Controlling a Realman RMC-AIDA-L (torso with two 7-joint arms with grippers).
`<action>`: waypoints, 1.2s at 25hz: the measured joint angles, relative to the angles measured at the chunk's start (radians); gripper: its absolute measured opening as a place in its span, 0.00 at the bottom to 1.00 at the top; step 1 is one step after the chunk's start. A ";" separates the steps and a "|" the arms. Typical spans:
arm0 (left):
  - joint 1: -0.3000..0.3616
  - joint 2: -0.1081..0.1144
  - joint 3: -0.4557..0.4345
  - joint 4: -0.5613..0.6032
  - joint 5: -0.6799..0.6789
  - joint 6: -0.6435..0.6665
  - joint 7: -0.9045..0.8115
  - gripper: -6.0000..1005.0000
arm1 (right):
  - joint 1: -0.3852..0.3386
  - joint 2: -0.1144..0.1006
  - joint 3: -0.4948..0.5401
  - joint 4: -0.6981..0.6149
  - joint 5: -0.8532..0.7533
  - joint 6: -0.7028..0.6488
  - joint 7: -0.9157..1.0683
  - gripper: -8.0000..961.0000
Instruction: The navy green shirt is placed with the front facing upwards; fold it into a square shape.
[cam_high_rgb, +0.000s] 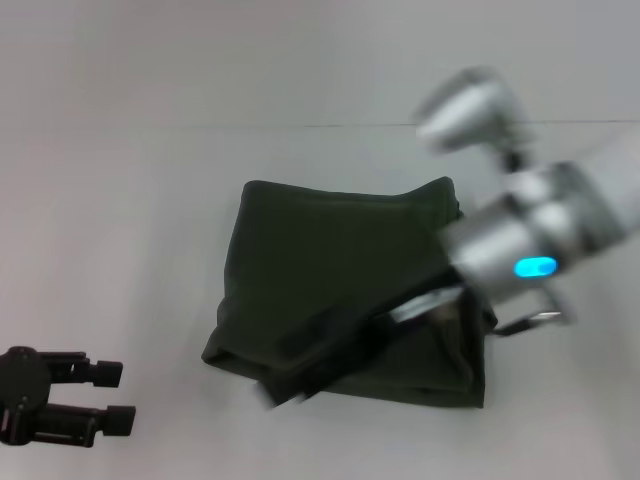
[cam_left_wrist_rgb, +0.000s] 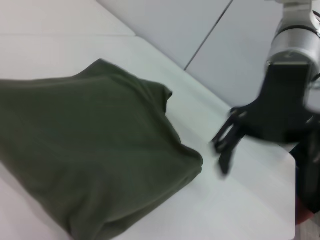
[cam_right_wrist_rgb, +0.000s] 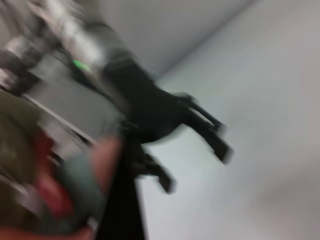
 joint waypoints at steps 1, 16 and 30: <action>-0.002 -0.002 -0.002 0.000 -0.001 0.000 0.000 0.83 | -0.044 -0.014 0.071 -0.012 -0.001 -0.058 -0.036 0.98; -0.023 -0.044 -0.012 -0.041 -0.029 0.005 0.054 0.84 | -0.615 -0.082 0.588 0.019 -0.051 -0.268 -0.880 0.98; -0.032 -0.045 -0.036 -0.105 -0.050 -0.003 0.133 0.84 | -0.589 -0.029 0.667 0.036 -0.168 -0.252 -0.948 0.98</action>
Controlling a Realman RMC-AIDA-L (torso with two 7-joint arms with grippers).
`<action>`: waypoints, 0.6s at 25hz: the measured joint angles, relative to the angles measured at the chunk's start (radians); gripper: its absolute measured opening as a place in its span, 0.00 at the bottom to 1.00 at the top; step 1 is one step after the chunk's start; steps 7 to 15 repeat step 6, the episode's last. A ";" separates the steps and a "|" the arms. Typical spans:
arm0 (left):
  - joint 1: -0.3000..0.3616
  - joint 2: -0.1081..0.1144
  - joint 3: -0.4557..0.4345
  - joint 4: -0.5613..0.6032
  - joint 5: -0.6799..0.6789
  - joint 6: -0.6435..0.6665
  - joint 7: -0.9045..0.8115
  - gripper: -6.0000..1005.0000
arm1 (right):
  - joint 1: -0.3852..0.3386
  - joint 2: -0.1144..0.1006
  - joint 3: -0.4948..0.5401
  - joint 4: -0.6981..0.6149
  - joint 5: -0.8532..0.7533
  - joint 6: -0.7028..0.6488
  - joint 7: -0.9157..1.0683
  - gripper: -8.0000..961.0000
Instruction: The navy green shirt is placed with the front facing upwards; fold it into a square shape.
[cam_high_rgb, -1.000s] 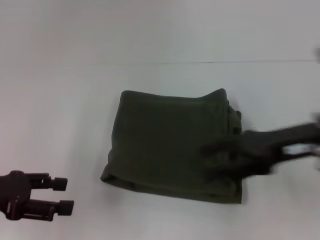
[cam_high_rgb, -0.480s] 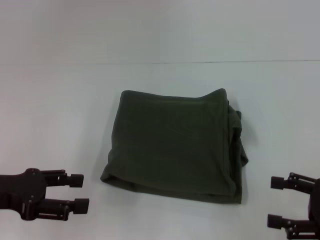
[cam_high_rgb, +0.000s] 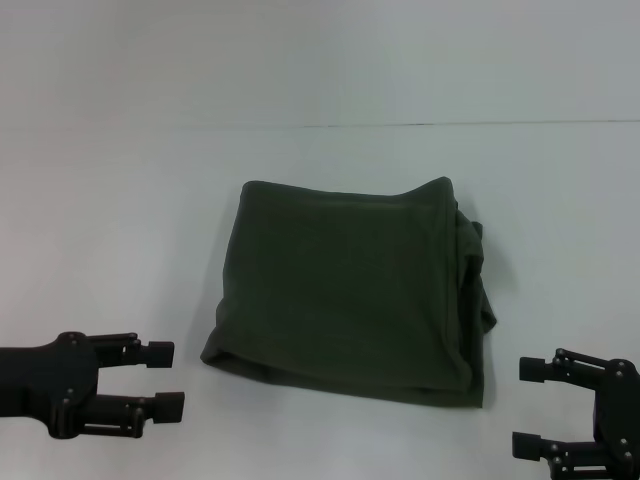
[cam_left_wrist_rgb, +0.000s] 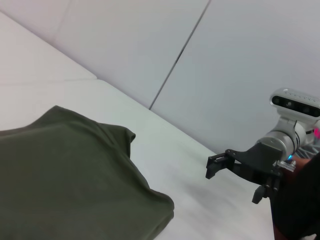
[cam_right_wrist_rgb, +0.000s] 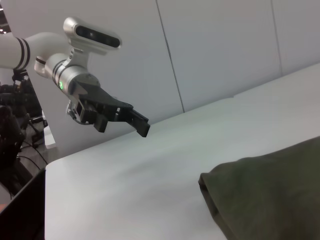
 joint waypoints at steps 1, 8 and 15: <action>0.000 0.000 -0.004 0.000 0.000 0.000 0.001 0.84 | 0.003 0.000 0.001 0.000 0.000 -0.001 0.001 0.98; 0.002 -0.001 -0.013 -0.001 -0.001 0.000 0.006 0.84 | 0.013 0.002 0.003 0.001 0.000 -0.003 0.003 0.98; 0.002 -0.001 -0.013 -0.001 -0.001 0.000 0.006 0.84 | 0.013 0.002 0.003 0.001 0.000 -0.003 0.003 0.98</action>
